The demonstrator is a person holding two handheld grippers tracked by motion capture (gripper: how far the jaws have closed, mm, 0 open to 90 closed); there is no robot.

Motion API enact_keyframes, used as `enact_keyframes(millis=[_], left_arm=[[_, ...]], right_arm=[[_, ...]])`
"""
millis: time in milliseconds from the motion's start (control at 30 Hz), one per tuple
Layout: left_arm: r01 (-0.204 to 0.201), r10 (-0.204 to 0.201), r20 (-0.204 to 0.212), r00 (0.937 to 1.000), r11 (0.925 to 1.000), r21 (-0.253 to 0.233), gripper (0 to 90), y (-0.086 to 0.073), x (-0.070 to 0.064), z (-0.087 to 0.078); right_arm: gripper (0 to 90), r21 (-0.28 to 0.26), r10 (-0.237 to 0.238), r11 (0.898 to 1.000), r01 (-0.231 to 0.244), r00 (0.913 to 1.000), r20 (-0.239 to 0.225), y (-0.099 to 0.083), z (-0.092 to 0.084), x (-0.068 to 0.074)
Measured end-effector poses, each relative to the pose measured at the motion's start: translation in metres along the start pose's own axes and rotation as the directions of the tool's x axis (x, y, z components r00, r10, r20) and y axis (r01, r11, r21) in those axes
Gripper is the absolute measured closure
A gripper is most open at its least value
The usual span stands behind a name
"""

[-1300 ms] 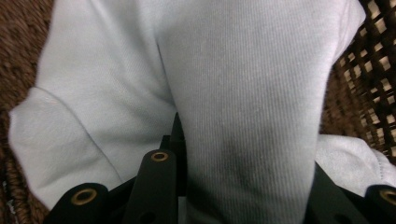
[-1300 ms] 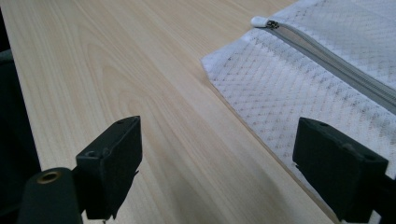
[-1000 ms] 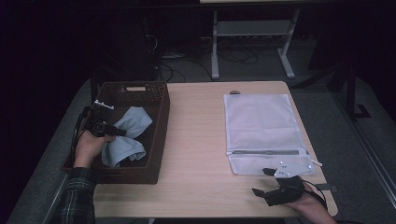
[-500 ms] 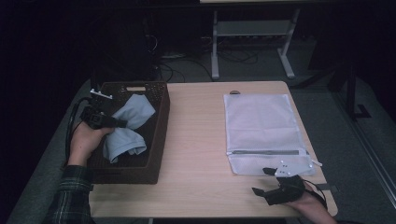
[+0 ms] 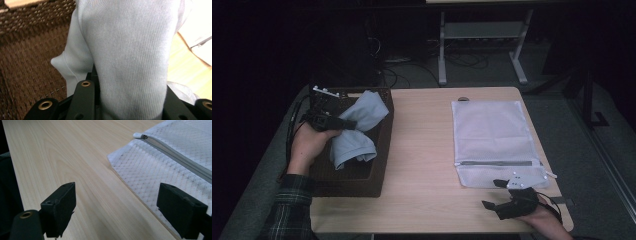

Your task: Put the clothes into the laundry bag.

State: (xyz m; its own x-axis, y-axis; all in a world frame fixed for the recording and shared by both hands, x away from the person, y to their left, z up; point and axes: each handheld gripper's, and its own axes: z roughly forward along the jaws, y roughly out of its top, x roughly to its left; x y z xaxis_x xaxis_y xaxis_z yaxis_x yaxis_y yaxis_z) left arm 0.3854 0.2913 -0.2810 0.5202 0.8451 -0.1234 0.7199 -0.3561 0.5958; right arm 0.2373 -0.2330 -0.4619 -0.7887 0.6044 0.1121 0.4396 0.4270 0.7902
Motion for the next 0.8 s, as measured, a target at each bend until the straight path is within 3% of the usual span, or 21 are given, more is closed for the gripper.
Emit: enact_keyframes(millis=[300,467,800], left_arm=[[-0.073,0.074,0.034,0.9967,0.9966,-0.038,69.8,0.020,-0.032,-0.009],[-0.115,0.119,0.072,0.9904,0.9920,-0.053,69.8,0.032,-0.055,-0.008],[-0.163,0.171,0.108,0.9793,0.9833,-0.080,69.8,0.045,-0.093,0.000]], right_arm=[[15.4,-0.004,0.005,1.000,-0.005,1.0000,0.006,-0.001,-0.001,-0.001],[15.4,-0.002,0.002,1.000,-0.002,1.0000,0.006,-0.001,-0.001,-0.001],[15.4,-0.007,0.002,1.000,-0.002,0.9999,0.010,-0.001,-0.003,-0.002]])
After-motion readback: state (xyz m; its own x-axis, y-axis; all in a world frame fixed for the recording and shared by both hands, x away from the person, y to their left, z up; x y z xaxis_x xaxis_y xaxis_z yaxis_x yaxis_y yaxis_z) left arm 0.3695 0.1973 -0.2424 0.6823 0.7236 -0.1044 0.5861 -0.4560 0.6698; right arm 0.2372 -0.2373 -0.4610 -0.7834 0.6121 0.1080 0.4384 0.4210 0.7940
